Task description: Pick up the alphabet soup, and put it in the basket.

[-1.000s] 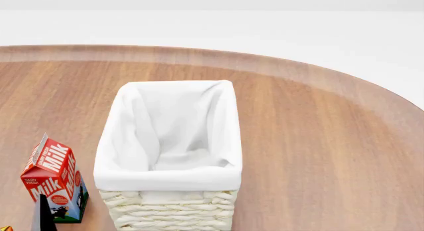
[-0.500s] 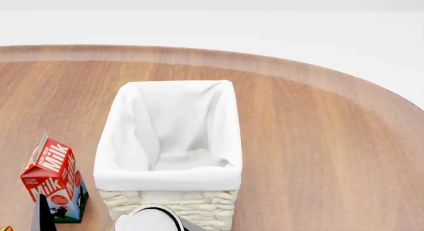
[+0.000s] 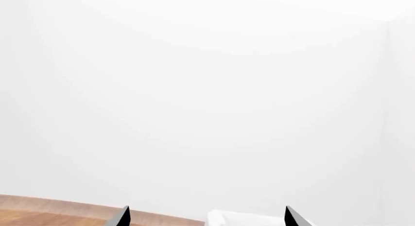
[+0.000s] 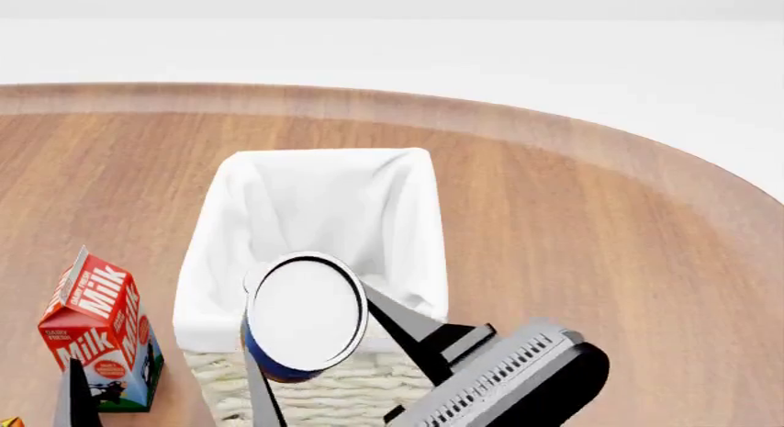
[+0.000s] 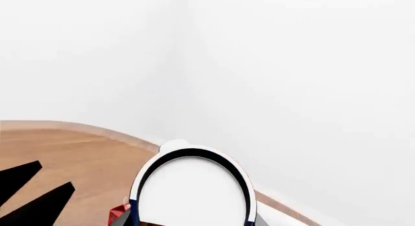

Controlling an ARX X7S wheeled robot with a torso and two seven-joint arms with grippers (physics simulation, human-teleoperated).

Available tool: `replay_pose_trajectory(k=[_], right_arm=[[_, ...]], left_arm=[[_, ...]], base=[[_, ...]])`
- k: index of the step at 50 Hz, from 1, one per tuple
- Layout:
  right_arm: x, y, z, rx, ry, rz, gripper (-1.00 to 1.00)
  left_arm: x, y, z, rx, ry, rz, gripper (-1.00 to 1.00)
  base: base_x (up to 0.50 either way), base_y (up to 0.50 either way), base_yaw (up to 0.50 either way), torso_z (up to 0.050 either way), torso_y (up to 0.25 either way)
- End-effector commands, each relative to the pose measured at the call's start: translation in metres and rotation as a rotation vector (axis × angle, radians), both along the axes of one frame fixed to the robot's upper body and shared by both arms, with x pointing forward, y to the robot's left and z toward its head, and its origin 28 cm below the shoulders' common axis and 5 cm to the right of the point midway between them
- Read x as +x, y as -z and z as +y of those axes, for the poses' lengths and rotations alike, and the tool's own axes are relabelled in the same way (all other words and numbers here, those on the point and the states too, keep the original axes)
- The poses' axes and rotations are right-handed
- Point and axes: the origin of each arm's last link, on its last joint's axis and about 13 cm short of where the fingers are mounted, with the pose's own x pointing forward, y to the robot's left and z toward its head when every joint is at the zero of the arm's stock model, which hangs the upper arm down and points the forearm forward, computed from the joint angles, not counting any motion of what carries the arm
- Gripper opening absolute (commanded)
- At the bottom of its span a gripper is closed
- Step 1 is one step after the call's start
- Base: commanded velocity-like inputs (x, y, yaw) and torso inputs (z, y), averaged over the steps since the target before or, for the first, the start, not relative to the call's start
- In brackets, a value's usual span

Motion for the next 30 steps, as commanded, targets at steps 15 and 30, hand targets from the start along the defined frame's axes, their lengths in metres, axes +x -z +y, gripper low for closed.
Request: replay_pose_trajectory(k=[15,30], right_arm=[[0.014,-0.044,0.002,-0.085,0.124,-0.062,-1.0],[0.045,-0.058,0.01,-0.116,0.169,-0.025,-1.0]], left_arm=[[0.001,0.001,0.0,0.001,-0.003,0.0,1.0],[0.001,0.001,-0.001,0.007,0.001,0.002,1.0]], base=[[0.0,0.0,0.0,0.001,0.001],[0.0,0.0,0.0,0.0,0.001]])
